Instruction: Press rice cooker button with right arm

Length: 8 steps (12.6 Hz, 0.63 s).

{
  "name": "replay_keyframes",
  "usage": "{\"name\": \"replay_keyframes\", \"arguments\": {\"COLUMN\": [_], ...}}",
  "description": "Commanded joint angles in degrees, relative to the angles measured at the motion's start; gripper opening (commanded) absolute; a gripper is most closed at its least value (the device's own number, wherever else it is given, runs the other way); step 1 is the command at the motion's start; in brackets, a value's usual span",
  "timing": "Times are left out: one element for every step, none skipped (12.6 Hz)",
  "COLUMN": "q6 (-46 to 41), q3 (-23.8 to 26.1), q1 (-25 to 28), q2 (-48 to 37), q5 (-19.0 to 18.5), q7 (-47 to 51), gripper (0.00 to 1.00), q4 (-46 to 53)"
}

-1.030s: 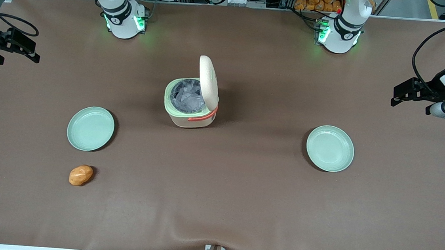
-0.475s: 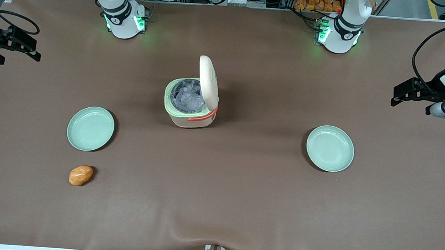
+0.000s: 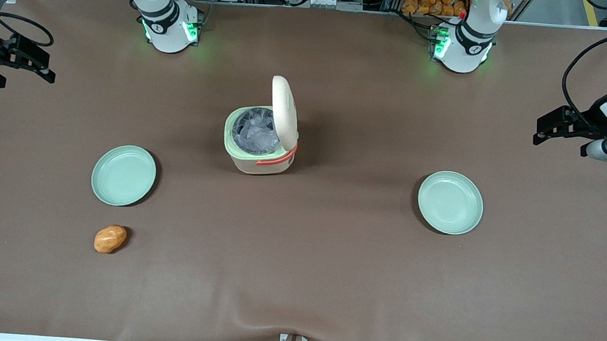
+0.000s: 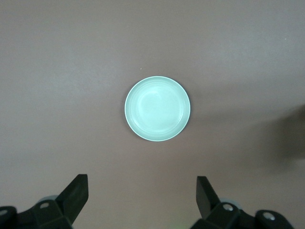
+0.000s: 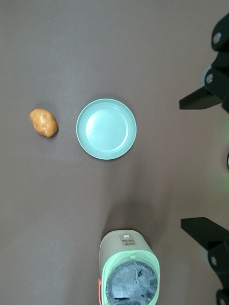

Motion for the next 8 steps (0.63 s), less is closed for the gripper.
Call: {"name": "replay_keyframes", "arguments": {"q6": [-0.17,-0.17,-0.17,-0.17,-0.17,-0.17,-0.17,-0.25], "q3": [-0.24,-0.24,-0.32,-0.32,-0.24,-0.32,-0.24,-0.32], "q1": [0.52,0.52,0.43,0.52,0.52,0.52,0.43,0.52], "q2": [-1.09,-1.09,-1.00,-1.00,-1.00,-1.00,-1.00,-1.00], "q5": [0.47,0.39,0.65,0.30,0.12,0.03,0.03,-0.05], "q7": [-0.59,-0.51,-0.33,-0.24,-0.15,-0.15,-0.07,-0.06], "gripper": [1.00,1.00,1.00,1.00,1.00,1.00,1.00,1.00], "q4": [-0.19,-0.10,0.07,0.16,0.16,0.16,0.08,0.07]}}
